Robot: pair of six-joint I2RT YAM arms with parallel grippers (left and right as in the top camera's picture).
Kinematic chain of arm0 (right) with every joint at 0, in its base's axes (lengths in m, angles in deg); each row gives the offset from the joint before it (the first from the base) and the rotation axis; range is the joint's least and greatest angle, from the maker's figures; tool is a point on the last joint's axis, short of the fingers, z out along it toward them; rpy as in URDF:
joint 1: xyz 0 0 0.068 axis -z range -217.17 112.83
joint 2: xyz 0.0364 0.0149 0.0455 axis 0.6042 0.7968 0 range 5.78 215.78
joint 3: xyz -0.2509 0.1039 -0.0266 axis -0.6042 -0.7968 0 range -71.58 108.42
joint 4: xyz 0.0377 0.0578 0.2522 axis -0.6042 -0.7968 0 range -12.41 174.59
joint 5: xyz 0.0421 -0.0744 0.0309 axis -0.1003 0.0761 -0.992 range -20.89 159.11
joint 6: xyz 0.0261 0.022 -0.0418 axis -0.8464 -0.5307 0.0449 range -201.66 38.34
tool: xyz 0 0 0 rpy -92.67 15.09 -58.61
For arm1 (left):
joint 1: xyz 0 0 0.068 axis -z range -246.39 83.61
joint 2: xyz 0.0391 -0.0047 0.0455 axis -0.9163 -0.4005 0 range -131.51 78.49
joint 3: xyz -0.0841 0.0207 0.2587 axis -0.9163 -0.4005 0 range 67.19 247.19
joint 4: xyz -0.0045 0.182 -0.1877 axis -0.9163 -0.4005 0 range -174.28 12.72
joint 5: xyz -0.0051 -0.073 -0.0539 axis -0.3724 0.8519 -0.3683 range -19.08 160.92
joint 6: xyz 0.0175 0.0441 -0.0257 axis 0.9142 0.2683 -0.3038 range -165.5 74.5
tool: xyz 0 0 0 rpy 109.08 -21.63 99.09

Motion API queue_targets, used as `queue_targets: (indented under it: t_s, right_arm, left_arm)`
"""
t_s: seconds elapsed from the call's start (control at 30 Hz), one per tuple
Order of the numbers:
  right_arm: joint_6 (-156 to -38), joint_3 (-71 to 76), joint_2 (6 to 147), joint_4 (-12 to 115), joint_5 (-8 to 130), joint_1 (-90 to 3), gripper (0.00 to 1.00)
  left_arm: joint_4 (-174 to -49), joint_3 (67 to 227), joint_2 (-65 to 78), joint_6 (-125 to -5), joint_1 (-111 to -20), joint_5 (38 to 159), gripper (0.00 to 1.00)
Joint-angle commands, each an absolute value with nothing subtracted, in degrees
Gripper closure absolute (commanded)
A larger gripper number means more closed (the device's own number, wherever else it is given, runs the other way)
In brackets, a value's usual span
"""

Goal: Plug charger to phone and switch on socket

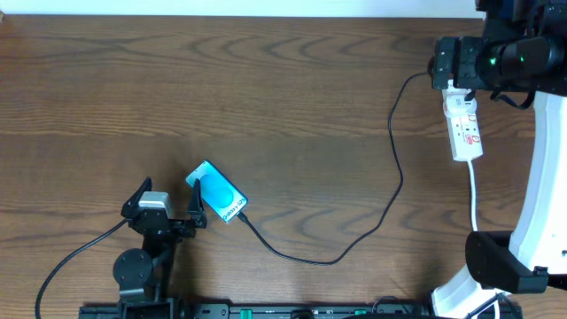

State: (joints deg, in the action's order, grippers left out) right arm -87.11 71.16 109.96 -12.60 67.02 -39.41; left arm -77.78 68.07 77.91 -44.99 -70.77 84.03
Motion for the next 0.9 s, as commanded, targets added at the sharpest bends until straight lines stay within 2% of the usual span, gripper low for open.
queue_targets:
  t_s: [0.0,0.87]
  right_arm:
    - [-87.42,71.18,109.33,-12.69,67.48,-39.63,0.01]
    - [-87.4,71.18,109.33,-12.69,67.48,-39.63,0.01]
  left_arm:
    - [-80.73,67.42,78.41,-43.78,-70.53,82.48,0.06]
    - [-80.49,67.42,78.24,-39.52,-70.53,82.43,0.06]
